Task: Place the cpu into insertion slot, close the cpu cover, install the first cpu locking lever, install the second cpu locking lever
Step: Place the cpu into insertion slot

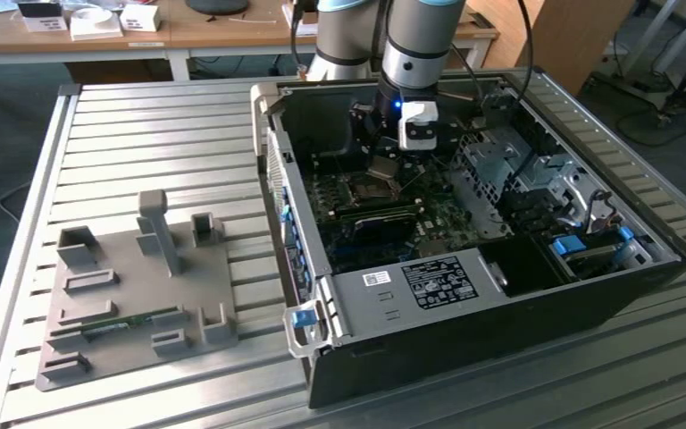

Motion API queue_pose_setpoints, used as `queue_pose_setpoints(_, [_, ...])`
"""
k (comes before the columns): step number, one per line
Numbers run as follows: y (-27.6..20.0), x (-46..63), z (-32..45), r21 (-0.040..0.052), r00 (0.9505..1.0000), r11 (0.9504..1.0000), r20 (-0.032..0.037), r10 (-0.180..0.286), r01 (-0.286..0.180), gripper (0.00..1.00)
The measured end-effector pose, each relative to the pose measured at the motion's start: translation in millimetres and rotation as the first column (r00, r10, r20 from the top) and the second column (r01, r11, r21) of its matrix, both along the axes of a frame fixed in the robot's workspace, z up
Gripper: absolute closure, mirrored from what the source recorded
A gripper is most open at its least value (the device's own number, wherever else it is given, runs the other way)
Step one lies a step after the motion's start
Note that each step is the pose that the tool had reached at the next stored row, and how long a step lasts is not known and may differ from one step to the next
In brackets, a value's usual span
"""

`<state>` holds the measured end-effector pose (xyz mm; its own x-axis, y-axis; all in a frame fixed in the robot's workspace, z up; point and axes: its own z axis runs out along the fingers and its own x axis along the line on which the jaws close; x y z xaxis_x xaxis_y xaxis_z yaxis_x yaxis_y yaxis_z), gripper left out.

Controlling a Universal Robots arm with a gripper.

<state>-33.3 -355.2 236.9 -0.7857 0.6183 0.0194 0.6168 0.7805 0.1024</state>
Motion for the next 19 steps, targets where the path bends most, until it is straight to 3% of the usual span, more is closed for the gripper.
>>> queue_pose_setpoints(4, [0.0, 0.0, 0.0, -0.0001, 1.0000, 1.0000, 0.0001, -0.002, 0.002, 0.46])
queue_pose_setpoints(7, [0.0, 0.0, -0.2, 0.0001, 0.9989, 0.9989, 0.0002, -0.046, 0.046, 0.46])
queue_pose_setpoints(13, [0.0, 0.0, -0.6, -0.0001, 0.9880, 0.9880, 0.0001, -0.154, 0.154, 0.46])
queue_pose_setpoints(19, [0.0, 0.0, -0.6, -0.0001, 0.9863, 0.9863, 0.0001, -0.165, 0.165, 0.46])
